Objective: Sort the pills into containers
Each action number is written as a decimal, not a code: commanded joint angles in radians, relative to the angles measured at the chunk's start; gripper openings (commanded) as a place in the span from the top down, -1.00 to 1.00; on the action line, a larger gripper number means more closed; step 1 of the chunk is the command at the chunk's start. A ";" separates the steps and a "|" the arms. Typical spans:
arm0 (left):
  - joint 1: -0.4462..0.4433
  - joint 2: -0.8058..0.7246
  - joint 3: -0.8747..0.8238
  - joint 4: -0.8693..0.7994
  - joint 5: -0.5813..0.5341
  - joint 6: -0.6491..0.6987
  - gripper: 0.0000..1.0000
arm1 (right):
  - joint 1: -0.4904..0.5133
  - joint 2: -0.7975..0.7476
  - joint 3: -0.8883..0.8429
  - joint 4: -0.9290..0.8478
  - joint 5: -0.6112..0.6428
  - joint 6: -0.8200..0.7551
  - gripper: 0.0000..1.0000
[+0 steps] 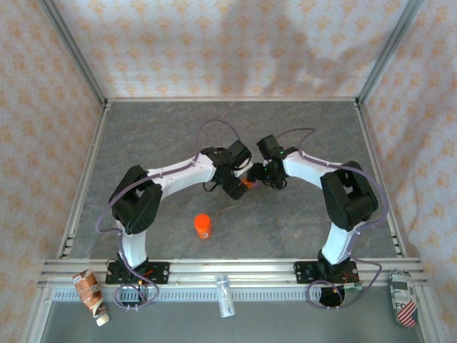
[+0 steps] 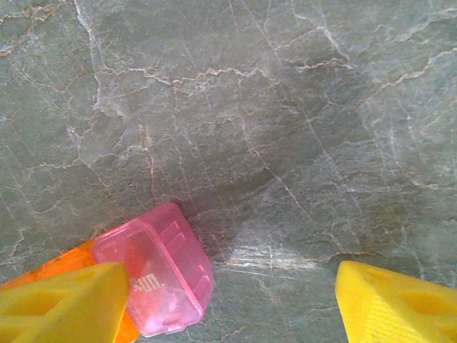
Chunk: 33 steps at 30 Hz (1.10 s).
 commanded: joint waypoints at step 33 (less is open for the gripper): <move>0.071 0.049 -0.006 0.151 -0.120 -0.027 -0.78 | -0.008 0.029 -0.016 -0.022 0.033 0.004 -0.51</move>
